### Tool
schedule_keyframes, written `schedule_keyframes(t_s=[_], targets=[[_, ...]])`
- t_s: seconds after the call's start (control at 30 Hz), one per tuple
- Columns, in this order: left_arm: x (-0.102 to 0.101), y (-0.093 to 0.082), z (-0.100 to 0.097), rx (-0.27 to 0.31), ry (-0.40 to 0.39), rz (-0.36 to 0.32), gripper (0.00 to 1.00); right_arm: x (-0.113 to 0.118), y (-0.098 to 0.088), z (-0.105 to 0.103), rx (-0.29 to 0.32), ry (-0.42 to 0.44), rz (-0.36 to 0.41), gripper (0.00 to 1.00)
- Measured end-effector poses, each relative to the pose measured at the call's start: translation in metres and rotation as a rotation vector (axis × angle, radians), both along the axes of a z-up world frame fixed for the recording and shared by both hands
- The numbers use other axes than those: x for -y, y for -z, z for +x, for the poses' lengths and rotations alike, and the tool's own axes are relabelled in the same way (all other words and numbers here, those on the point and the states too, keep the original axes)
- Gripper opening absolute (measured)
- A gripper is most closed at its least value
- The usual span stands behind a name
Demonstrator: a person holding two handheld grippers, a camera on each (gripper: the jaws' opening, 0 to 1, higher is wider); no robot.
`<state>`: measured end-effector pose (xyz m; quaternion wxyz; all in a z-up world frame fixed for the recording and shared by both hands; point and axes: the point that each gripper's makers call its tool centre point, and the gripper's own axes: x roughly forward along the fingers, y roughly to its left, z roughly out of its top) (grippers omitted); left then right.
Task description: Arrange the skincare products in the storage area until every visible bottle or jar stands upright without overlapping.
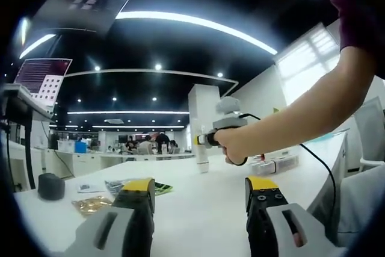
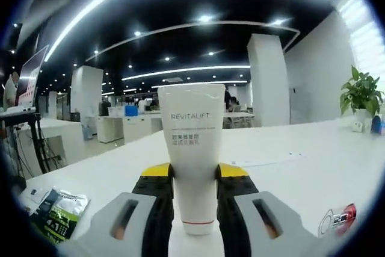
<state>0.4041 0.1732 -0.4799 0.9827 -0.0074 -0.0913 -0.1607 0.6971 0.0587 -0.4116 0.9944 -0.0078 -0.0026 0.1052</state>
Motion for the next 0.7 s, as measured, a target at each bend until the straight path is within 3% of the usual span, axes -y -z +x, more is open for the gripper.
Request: schedule_keyframes(t_s=[0.47, 0.7], targets=[[0.0001, 0.0013, -0.0006, -0.004, 0.004, 0.011, 0.61, -0.0023, 0.0005, 0.0009, 0.004, 0.044, 0.014, 0.28], [0.0007, 0.0017, -0.0014, -0.003, 0.009, 0.017, 0.61, -0.0013, 0.0012, 0.0008, -0.028, 0.050, 0.041, 0.29]])
